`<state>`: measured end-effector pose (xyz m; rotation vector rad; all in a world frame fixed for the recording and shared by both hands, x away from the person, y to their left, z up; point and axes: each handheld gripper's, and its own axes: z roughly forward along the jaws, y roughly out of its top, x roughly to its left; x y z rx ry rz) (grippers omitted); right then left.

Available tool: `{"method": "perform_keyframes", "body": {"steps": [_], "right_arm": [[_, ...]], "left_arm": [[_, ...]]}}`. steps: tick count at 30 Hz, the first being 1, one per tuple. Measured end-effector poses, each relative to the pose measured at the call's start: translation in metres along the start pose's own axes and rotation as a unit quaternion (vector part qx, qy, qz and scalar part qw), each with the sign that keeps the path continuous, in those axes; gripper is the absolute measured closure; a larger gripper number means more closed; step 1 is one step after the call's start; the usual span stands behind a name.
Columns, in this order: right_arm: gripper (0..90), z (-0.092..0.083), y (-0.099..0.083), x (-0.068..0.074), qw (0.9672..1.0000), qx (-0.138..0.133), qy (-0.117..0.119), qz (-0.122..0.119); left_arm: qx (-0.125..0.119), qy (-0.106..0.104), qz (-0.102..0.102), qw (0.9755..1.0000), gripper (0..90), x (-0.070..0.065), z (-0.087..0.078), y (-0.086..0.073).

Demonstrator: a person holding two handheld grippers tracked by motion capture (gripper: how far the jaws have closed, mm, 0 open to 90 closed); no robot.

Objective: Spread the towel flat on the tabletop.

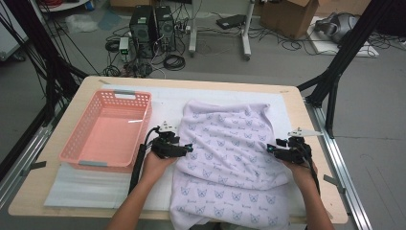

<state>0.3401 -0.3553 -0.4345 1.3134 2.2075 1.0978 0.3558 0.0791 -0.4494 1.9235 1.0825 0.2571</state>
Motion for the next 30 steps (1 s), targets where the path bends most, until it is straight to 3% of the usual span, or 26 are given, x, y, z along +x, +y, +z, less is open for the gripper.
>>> {"method": "perform_keyframes", "body": {"steps": [2,4,6,7,8,10,13,18,22,24,26,29,30], "right_arm": [[47.0,0.005,-0.002,0.002,0.9997,0.022,-0.009,-0.009],[49.3,0.012,-0.004,0.002,0.9992,0.036,-0.018,-0.006],[59.0,0.012,-0.004,0.001,0.9992,0.026,-0.029,0.003],[70.1,0.013,-0.003,0.000,0.9991,0.025,-0.033,0.000],[78.1,0.013,-0.003,-0.001,0.9995,0.024,-0.021,-0.004],[81.1,0.017,0.000,0.000,0.9991,0.019,-0.033,-0.015],[81.4,0.025,0.008,-0.002,0.9985,0.005,-0.053,-0.014],[81.4,0.037,0.027,-0.006,0.9966,-0.029,-0.077,-0.007],[81.4,0.049,0.042,-0.008,0.9939,-0.049,-0.098,-0.005],[81.4,0.054,0.046,-0.008,0.9922,-0.054,-0.112,-0.005],[80.7,0.058,0.049,-0.009,0.9907,-0.060,-0.122,-0.003],[67.4,0.061,0.047,-0.009,0.9922,-0.052,-0.112,0.015],[63.0,0.061,0.047,-0.009,0.9930,-0.044,-0.109,0.013]], "left_arm": [[-0.001,0.015,0.021,0.9997,40.8,-0.004,0.001,-0.002],[-0.003,0.034,0.029,0.9990,52.0,-0.006,0.001,-0.003],[-0.002,0.050,0.038,0.9980,70.5,-0.007,0.002,-0.003],[-0.003,0.044,0.032,0.9985,78.3,-0.006,0.002,-0.002],[-0.003,0.041,0.025,0.9989,84.4,-0.004,0.003,-0.002],[-0.005,0.056,0.030,0.9979,85.6,-0.001,0.004,0.002],[-0.032,0.077,-0.006,0.9965,86.1,0.009,0.006,0.010],[-0.066,0.114,-0.051,0.9900,86.2,0.027,0.012,0.025],[-0.072,0.121,-0.066,0.9878,86.1,0.037,0.019,0.032],[-0.090,0.123,-0.066,0.9861,85.9,0.039,0.020,0.032],[-0.086,0.120,-0.063,0.9870,82.6,0.039,0.021,0.031],[-0.064,0.088,-0.074,0.9913,54.4,0.039,0.020,0.029],[-0.058,0.080,-0.071,0.9926,50.1,0.038,0.019,0.028]]}}
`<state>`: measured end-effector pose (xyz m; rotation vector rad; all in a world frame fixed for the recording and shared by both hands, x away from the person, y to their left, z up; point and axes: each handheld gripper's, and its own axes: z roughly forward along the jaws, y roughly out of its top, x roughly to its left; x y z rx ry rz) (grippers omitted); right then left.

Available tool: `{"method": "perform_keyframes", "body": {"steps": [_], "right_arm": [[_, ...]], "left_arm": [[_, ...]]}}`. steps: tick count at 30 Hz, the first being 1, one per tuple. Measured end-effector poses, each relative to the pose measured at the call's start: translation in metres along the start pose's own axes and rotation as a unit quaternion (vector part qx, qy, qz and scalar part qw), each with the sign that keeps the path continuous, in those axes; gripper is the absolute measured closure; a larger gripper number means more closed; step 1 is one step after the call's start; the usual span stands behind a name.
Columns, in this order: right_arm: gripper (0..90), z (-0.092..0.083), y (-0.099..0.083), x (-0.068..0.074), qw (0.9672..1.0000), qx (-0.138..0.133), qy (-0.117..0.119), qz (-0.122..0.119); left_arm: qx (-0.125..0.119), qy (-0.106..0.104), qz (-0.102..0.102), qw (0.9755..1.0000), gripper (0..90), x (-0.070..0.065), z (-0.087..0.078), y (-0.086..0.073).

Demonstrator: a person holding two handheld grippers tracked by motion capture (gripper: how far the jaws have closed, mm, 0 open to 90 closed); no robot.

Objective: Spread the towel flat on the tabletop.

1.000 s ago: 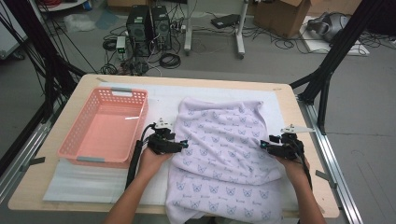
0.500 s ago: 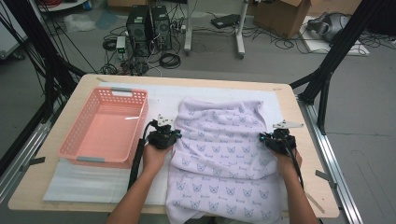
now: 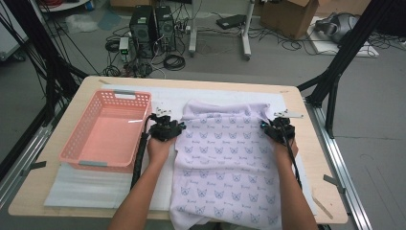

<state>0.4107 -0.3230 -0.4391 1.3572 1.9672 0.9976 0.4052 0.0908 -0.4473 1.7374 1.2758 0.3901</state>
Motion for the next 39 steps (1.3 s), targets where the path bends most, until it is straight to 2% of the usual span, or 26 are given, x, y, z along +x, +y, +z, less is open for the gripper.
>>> {"method": "perform_keyframes", "body": {"steps": [2,5,7,9,13,14,16,17,19,22,25,28,32,34,36,37,38,39], "right_arm": [[56.7,-0.003,-0.002,0.001,0.9999,0.006,0.005,-0.010],[53.6,-0.015,-0.002,0.002,0.9998,-0.009,0.003,-0.016],[51.3,-0.023,-0.002,0.000,0.9997,-0.014,0.017,-0.009],[50.8,-0.030,-0.002,-0.002,0.9994,-0.008,0.034,0.000],[49.4,-0.047,-0.008,0.000,0.9985,-0.006,0.055,-0.007],[48.5,-0.050,-0.010,0.000,0.9982,-0.004,0.059,-0.005],[48.2,-0.058,-0.018,0.002,0.9970,0.000,0.078,-0.005],[48.2,-0.063,-0.023,0.005,0.9965,0.005,0.082,-0.014],[47.8,-0.071,-0.033,0.008,0.9953,0.016,0.092,-0.026],[47.5,-0.083,-0.048,0.012,0.9944,0.019,0.098,-0.035],[46.6,-0.091,-0.061,0.015,0.9944,0.020,0.098,-0.033],[46.1,-0.096,-0.068,0.017,0.9944,0.025,0.093,-0.045],[44.6,-0.096,-0.068,0.016,0.9947,0.028,0.089,-0.042],[44.1,-0.093,-0.068,0.016,0.9949,0.032,0.085,-0.044],[44.1,-0.089,-0.070,0.017,0.9944,0.042,0.086,-0.044],[44.1,-0.086,-0.071,0.018,0.9941,0.049,0.086,-0.045],[44.4,-0.083,-0.072,0.018,0.9940,0.049,0.086,-0.045],[46.0,-0.082,-0.072,0.018,0.9943,0.044,0.088,-0.040]], "left_arm": [[0.007,-0.005,0.017,0.9998,44.0,-0.004,-0.004,-0.002],[0.020,-0.022,0.026,0.9992,41.3,-0.010,-0.010,-0.007],[0.022,-0.028,0.032,0.9989,41.1,-0.013,-0.013,-0.011],[0.022,-0.036,0.034,0.9986,41.1,-0.013,-0.019,-0.016],[0.026,-0.047,0.038,0.9978,39.7,-0.017,-0.028,-0.023],[0.039,-0.055,0.043,0.9968,38.8,-0.019,-0.030,-0.024],[0.040,-0.065,0.046,0.9961,36.9,-0.024,-0.034,-0.029],[0.040,-0.067,0.049,0.9957,37.0,-0.026,-0.036,-0.030],[0.046,-0.070,0.061,0.9946,36.5,-0.031,-0.039,-0.035],[0.037,-0.071,0.066,0.9946,36.1,-0.036,-0.043,-0.041],[0.037,-0.072,0.074,0.9939,36.1,-0.042,-0.046,-0.047],[0.038,-0.063,0.089,0.9933,36.6,-0.046,-0.048,-0.050],[0.047,-0.040,0.109,0.9921,46.2,-0.052,-0.048,-0.053],[0.048,-0.021,0.126,0.9907,61.5,-0.053,-0.049,-0.053],[0.046,-0.011,0.119,0.9918,73.9,-0.050,-0.049,-0.052],[0.044,-0.011,0.105,0.9934,80.3,-0.046,-0.049,-0.051],[0.044,-0.013,0.091,0.9948,83.2,-0.044,-0.049,-0.050],[0.043,-0.011,0.088,0.9952,83.9,-0.043,-0.048,-0.050]]}}
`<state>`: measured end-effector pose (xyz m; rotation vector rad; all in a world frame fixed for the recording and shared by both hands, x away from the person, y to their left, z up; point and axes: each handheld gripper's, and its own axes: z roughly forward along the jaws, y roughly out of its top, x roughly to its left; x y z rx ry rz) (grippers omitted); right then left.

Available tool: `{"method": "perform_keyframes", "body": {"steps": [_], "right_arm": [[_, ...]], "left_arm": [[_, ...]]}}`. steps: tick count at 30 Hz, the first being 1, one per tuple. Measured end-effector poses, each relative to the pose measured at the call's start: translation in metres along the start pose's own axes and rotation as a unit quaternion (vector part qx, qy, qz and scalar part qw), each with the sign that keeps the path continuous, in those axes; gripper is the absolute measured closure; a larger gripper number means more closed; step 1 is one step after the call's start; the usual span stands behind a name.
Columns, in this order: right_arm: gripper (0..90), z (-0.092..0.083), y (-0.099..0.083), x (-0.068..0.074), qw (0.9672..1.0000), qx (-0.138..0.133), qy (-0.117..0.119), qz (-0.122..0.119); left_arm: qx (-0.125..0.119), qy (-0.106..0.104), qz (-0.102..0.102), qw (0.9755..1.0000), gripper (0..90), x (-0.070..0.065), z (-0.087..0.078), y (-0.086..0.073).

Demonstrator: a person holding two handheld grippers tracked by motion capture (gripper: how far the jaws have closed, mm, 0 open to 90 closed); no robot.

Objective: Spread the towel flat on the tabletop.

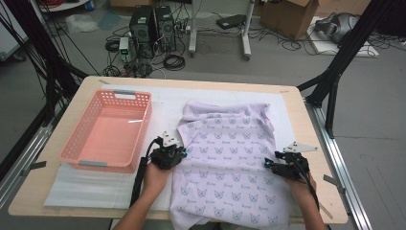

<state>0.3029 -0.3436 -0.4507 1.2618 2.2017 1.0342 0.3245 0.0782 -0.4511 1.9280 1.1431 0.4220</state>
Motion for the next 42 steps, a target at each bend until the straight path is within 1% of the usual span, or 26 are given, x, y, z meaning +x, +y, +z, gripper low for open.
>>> {"method": "perform_keyframes", "body": {"steps": [1,3,5,8,11,12,13,15,18,19,20,23,24,25,26,27,28,29,30,31,34,36,37,38,40,42], "right_arm": [[49.2,0.001,0.001,-0.001,1.0000,0.000,0.001,0.002],[63.3,0.003,0.003,-0.002,1.0000,-0.002,0.003,0.006],[83.1,0.005,0.005,-0.005,0.9999,-0.005,0.010,0.003],[86.2,0.009,0.011,-0.007,0.9999,-0.005,0.006,-0.007],[86.9,0.015,0.018,-0.012,0.9996,-0.028,-0.003,0.007],[88.2,0.016,0.022,-0.013,0.9993,-0.034,-0.009,0.013],[88.2,0.017,0.025,-0.014,0.9989,-0.040,-0.023,0.013],[88.2,0.021,0.032,-0.019,0.9979,-0.051,-0.031,0.024],[88.2,0.027,0.041,-0.020,0.9976,-0.052,-0.040,0.023],[88.3,0.030,0.046,-0.020,0.9973,-0.053,-0.048,0.017],[88.3,0.031,0.048,-0.020,0.9971,-0.052,-0.053,0.016],[88.4,0.037,0.057,-0.022,0.9956,-0.058,-0.072,0.014],[88.3,0.038,0.060,-0.024,0.9946,-0.063,-0.080,0.016],[88.3,0.039,0.062,-0.025,0.9942,-0.066,-0.081,0.024],[88.1,0.042,0.063,-0.026,0.9945,-0.069,-0.071,0.034],[87.2,0.043,0.063,-0.026,0.9949,-0.067,-0.063,0.041],[86.0,0.043,0.063,-0.026,0.9952,-0.066,-0.062,0.039],[81.2,0.043,0.062,-0.026,0.9955,-0.064,-0.055,0.041],[75.2,0.043,0.062,-0.025,0.9957,-0.065,-0.049,0.044],[71.9,0.041,0.062,-0.023,0.9959,-0.063,-0.048,0.043],[62.5,0.035,0.062,-0.017,0.9965,-0.065,-0.046,0.025],[56.3,0.028,0.061,-0.013,0.9962,-0.075,-0.036,0.026],[53.9,0.025,0.059,-0.012,0.9965,-0.077,-0.014,0.030],[53.3,0.023,0.058,-0.011,0.9967,-0.077,-0.007,0.025],[50.5,0.015,0.053,-0.005,0.9971,-0.074,-0.003,0.012],[49.1,0.011,0.048,-0.001,0.9975,-0.070,0.001,0.002]], "left_arm": [[-0.003,0.004,-0.001,1.0000,84.4,0.001,0.001,0.000],[-0.011,0.009,-0.022,0.9997,84.7,0.004,0.001,0.001],[-0.018,0.009,-0.041,0.9990,84.8,0.008,0.000,0.002],[-0.031,0.015,-0.055,0.9979,85.0,0.013,0.000,0.003],[-0.029,0.020,-0.060,0.9975,85.1,0.019,0.002,0.009],[-0.035,0.027,-0.063,0.9971,85.2,0.021,0.001,0.012],[-0.040,0.030,-0.065,0.9966,85.1,0.024,0.002,0.016],[-0.042,0.037,-0.070,0.9960,85.1,0.029,0.005,0.022],[-0.046,0.052,-0.071,0.9951,85.1,0.035,0.013,0.027],[-0.044,0.054,-0.074,0.9948,85.2,0.037,0.015,0.029],[-0.049,0.060,-0.077,0.9940,85.2,0.040,0.017,0.031],[-0.072,0.055,-0.099,0.9909,85.1,0.045,0.020,0.036],[-0.077,0.053,-0.098,0.9908,85.0,0.045,0.020,0.036],[-0.076,0.051,-0.091,0.9916,84.6,0.043,0.020,0.036],[-0.072,0.046,-0.082,0.9930,83.0,0.042,0.019,0.035],[-0.067,0.039,-0.079,0.9938,74.9,0.041,0.019,0.035],[-0.062,0.028,-0.081,0.9944,65.0,0.041,0.018,0.034],[-0.061,0.014,-0.079,0.9949,58.2,0.039,0.016,0.032],[-0.062,0.002,-0.070,0.9956,54.9,0.037,0.013,0.030],[-0.059,0.000,-0.064,0.9962,50.4,0.035,0.012,0.028],[-0.042,-0.012,-0.033,0.9985,43.4,0.029,0.006,0.025],[-0.056,-0.022,-0.028,0.9978,42.8,0.025,0.000,0.022],[-0.056,-0.030,-0.025,0.9977,42.8,0.023,-0.001,0.021],[-0.054,-0.041,-0.019,0.9975,42.7,0.021,-0.002,0.018],[-0.047,-0.059,-0.009,0.9971,40.0,0.019,-0.004,0.016],[-0.061,-0.080,-0.001,0.9949,37.0,0.017,-0.008,0.011]]}}
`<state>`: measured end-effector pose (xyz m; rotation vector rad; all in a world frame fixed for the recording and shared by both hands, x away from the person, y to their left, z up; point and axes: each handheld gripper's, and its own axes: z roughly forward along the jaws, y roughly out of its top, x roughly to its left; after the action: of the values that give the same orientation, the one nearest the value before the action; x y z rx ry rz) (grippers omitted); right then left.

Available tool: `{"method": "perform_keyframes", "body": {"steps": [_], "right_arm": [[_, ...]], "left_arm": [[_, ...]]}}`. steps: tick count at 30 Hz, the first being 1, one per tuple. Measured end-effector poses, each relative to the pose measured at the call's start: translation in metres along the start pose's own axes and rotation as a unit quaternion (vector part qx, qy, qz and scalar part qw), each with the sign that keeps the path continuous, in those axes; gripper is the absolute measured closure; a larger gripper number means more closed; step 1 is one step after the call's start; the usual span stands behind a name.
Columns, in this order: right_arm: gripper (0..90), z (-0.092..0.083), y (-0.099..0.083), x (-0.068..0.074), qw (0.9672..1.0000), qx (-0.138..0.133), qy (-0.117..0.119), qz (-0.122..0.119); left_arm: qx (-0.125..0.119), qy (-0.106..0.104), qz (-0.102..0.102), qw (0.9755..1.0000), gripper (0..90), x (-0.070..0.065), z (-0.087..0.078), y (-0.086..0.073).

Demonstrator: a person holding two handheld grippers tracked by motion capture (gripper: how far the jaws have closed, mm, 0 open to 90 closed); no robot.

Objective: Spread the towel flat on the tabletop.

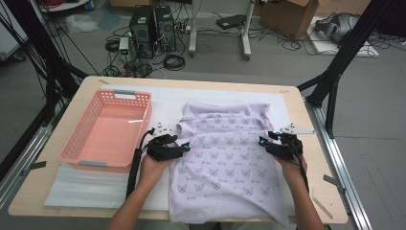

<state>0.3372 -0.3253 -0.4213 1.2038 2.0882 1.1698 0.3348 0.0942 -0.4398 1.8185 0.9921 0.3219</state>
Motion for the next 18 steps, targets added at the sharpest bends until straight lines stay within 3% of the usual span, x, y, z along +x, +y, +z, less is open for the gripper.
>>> {"method": "perform_keyframes", "body": {"steps": [2,7,12,14,18], "right_arm": [[47.3,-0.007,-0.007,0.003,1.0000,0.000,0.005,-0.007],[40.6,-0.022,-0.022,0.005,0.9997,-0.017,0.020,0.002],[37.9,-0.028,-0.036,0.011,0.9993,0.023,0.028,-0.007],[37.6,-0.032,-0.040,0.013,0.9990,0.035,0.022,-0.015],[37.7,-0.039,-0.047,0.014,0.9990,0.039,0.018,-0.011]], "left_arm": [[-0.003,-0.011,0.001,0.9999,35.0,-0.002,-0.003,-0.003],[0.010,-0.010,0.005,0.9999,32.7,-0.002,-0.011,-0.012],[0.030,0.001,0.011,0.9995,33.1,-0.003,-0.018,-0.020],[0.038,0.009,0.017,0.9991,33.7,-0.004,-0.021,-0.022],[0.051,0.010,0.014,0.9986,34.2,-0.007,-0.021,-0.026]]}}
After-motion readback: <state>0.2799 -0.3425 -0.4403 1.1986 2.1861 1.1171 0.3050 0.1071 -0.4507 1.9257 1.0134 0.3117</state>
